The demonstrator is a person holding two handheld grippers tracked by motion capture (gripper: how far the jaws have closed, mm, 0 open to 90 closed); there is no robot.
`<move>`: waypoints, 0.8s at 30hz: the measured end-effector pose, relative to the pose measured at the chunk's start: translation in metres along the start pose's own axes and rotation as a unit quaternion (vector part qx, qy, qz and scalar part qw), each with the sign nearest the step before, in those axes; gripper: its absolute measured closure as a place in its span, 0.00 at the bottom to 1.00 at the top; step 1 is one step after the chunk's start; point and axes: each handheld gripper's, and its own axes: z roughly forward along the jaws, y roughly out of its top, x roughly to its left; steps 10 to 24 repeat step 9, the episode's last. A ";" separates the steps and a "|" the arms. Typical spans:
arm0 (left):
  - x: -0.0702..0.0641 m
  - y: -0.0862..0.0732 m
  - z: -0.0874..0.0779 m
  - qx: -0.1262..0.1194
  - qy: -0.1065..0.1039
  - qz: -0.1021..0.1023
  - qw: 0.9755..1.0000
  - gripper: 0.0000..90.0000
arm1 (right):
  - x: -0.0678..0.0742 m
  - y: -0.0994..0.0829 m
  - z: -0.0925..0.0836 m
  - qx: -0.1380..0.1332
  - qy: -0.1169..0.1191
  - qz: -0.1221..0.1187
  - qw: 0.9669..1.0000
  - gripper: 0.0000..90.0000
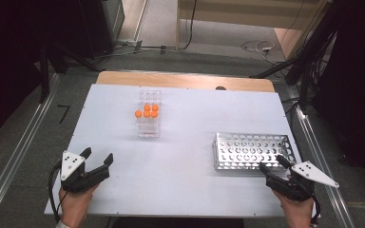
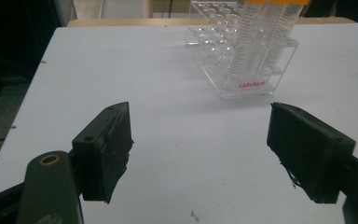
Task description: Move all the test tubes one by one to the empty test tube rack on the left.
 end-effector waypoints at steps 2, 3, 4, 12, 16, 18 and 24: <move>0.004 -0.002 -0.001 0.002 0.005 -0.006 1.000 0.24 | -0.006 -0.002 -0.002 0.001 -0.007 0.006 1.000 0.29; 0.007 -0.004 -0.001 0.005 0.008 -0.007 1.000 0.24 | -0.008 -0.003 -0.003 0.002 -0.012 0.009 1.000 0.29; 0.009 -0.005 -0.002 0.006 0.011 -0.008 1.000 0.24 | -0.011 -0.004 -0.004 0.003 -0.016 0.011 1.000 0.29; 0.017 -0.012 -0.004 0.016 0.016 -0.014 1.000 0.23 | -0.023 -0.009 -0.008 0.007 -0.032 0.022 0.999 0.28; 0.017 -0.012 -0.004 0.016 0.016 -0.014 1.000 0.23 | -0.023 -0.009 -0.008 0.007 -0.032 0.022 0.999 0.28; 0.017 -0.012 -0.004 0.016 0.016 -0.014 1.000 0.23 | -0.023 -0.009 -0.008 0.007 -0.032 0.022 0.999 0.28; 0.017 -0.012 -0.004 0.016 0.016 -0.014 1.000 0.23 | -0.023 -0.009 -0.008 0.007 -0.032 0.022 0.999 0.28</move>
